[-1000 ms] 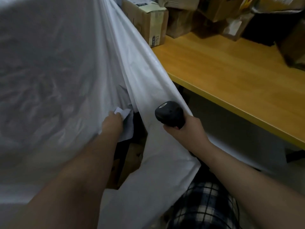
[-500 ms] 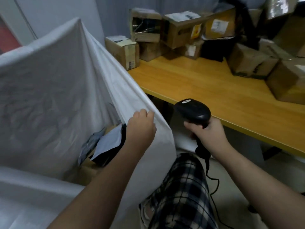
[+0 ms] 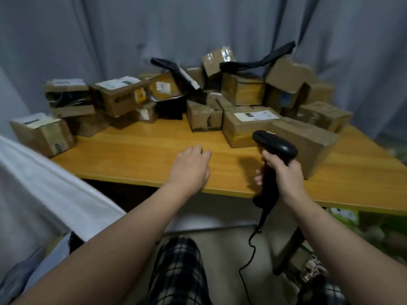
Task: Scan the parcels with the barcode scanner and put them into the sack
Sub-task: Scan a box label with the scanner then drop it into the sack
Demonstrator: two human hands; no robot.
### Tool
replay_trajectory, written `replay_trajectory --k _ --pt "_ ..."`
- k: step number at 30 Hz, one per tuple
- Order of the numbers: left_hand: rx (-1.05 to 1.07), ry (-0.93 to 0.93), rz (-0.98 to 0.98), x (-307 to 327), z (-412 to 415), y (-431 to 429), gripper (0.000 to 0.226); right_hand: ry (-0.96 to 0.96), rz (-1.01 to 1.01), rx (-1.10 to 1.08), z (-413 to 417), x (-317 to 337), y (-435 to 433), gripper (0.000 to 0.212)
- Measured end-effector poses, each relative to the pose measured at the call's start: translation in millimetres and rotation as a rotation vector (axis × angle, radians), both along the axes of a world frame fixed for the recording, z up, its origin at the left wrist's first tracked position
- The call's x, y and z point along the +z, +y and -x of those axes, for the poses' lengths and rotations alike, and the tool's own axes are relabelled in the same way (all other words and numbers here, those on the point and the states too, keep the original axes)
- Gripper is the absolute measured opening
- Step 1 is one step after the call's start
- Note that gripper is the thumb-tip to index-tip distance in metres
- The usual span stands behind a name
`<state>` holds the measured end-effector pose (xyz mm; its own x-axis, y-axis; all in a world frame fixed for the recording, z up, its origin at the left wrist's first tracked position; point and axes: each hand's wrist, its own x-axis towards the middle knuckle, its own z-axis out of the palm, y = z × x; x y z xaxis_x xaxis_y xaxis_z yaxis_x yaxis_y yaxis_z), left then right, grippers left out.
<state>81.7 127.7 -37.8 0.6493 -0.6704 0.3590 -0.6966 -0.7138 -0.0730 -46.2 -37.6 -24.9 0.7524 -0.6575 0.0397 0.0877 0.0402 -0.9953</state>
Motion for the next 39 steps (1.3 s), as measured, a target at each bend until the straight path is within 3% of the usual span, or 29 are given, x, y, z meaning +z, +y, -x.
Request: replay_trajectory --k 5,8,10,16,19,23,31,35,39 --pt "-0.184 0.055 0.074 22.7 -9.0 -74.1 0.048 -0.088 0.101 -0.179 13.7 19.4 -43.8 0.007" --pt "-0.280 0.135 0.133 41.8 -4.6 -122.3 0.057 -0.118 0.163 -0.338 14.9 32.6 -73.7 0.038" --pt "-0.311 0.169 0.101 50.3 0.0 -151.1 0.059 -0.056 0.227 -0.424 13.9 34.1 -100.5 0.045" --pt "-0.340 0.287 -0.103 43.1 1.1 -185.4 0.057 0.012 -0.121 -0.246 19.1 36.9 -133.2 0.021" --pt "-0.350 0.343 -0.026 37.0 4.6 -173.5 0.058 -0.024 -0.162 -0.159 25.0 32.2 -130.7 0.035" --pt "-0.320 0.398 0.166 26.8 15.5 -135.9 0.057 -0.176 -0.165 -0.085 28.6 27.9 -107.0 0.008" --pt "-0.141 0.558 0.705 -1.7 34.0 -41.8 0.070 -0.299 -0.085 0.063 16.4 10.3 -25.9 0.041" --pt "0.007 0.638 0.734 -6.1 23.2 -4.5 0.054 -0.257 -0.059 0.155 7.5 3.4 11.0 0.032" --pt "-0.004 0.708 0.779 -0.9 17.8 20.3 0.041 -0.211 -0.125 0.120 1.7 4.9 23.4 0.018"
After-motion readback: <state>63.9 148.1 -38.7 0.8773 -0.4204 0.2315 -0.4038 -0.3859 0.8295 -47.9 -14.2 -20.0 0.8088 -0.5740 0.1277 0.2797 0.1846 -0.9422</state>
